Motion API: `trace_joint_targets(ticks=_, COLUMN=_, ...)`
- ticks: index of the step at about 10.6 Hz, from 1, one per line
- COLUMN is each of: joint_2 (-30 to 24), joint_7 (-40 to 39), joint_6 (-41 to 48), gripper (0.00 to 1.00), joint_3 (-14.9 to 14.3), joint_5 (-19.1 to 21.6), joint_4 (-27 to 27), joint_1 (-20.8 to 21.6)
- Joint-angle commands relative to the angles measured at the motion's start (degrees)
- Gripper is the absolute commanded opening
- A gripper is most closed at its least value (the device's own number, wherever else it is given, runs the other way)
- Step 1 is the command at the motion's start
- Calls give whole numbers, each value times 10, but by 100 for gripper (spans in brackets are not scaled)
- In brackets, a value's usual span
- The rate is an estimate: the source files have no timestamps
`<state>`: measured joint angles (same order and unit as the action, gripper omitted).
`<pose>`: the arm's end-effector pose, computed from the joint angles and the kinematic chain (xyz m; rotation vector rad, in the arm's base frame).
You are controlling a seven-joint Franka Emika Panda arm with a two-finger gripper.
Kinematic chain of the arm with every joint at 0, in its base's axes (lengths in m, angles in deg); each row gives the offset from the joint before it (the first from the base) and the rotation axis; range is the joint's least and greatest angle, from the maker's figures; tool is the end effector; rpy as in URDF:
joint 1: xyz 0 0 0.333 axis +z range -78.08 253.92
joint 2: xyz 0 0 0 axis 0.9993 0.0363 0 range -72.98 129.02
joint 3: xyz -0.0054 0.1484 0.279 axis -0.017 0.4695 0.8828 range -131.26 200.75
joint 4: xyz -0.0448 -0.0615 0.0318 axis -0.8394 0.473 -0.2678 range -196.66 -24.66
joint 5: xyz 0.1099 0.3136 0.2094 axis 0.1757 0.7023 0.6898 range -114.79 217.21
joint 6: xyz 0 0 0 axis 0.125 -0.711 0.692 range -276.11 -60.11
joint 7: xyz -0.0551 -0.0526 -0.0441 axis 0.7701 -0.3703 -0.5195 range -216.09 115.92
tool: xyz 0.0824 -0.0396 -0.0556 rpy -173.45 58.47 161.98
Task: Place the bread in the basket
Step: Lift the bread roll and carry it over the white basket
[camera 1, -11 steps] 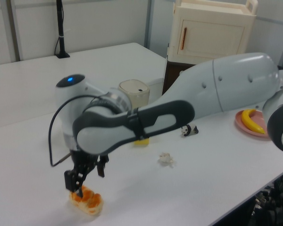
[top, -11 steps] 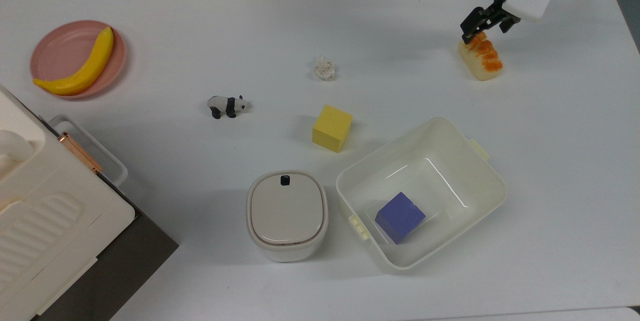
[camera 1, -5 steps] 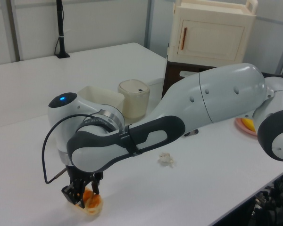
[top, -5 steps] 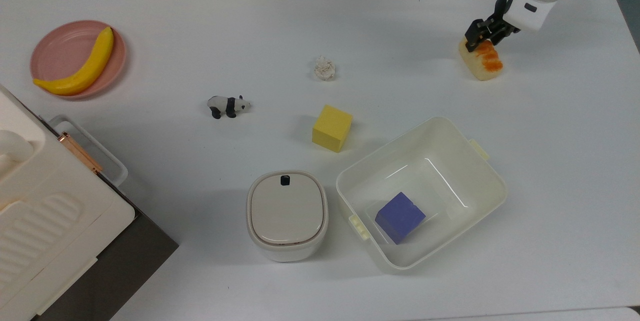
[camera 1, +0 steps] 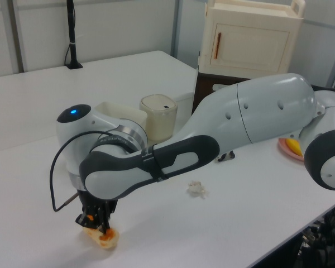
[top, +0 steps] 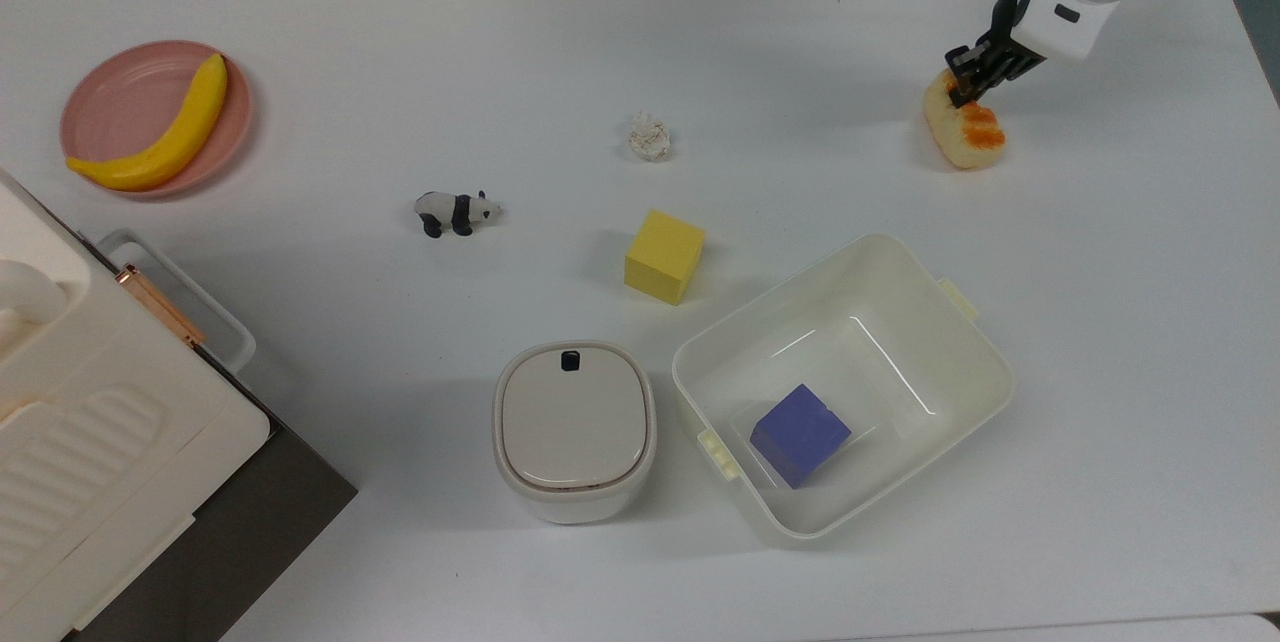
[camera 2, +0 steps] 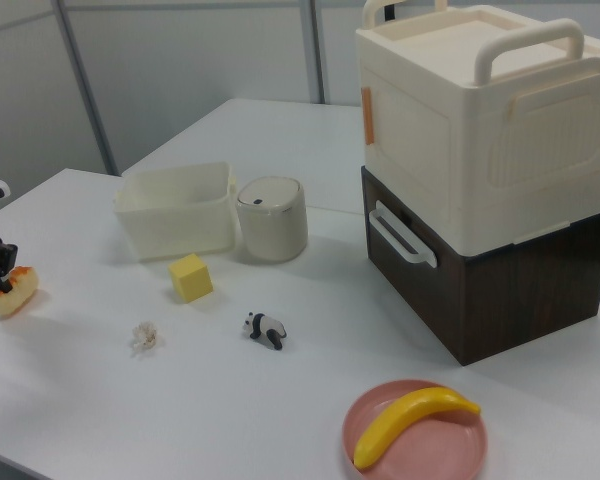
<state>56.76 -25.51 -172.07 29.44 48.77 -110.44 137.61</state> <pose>0.4782 0.4753 0.3434 2.9461 0.5543 -0.0898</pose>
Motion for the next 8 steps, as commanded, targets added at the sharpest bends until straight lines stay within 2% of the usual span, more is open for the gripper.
trace_joint_targets(ticks=1, joint_2=-15, joint_7=-5, joint_6=14, gripper=0, joint_3=-8, joint_5=-6, joint_4=2, joint_1=-1)
trace_joint_targets(ticks=3, joint_2=-17, joint_7=-5, joint_6=17, gripper=0, joint_3=-8, joint_5=-5, joint_4=3, joint_1=-7)
trace_joint_targets(ticks=6, joint_2=-18, joint_7=-5, joint_6=66, gripper=1, joint_3=-9, joint_5=-5, joint_4=77, joint_1=-38)
trace_joint_targets(ticks=8, joint_2=-39, joint_7=-6, joint_6=65, gripper=2, joint_3=-11, joint_5=-7, joint_4=87, joint_1=-64)
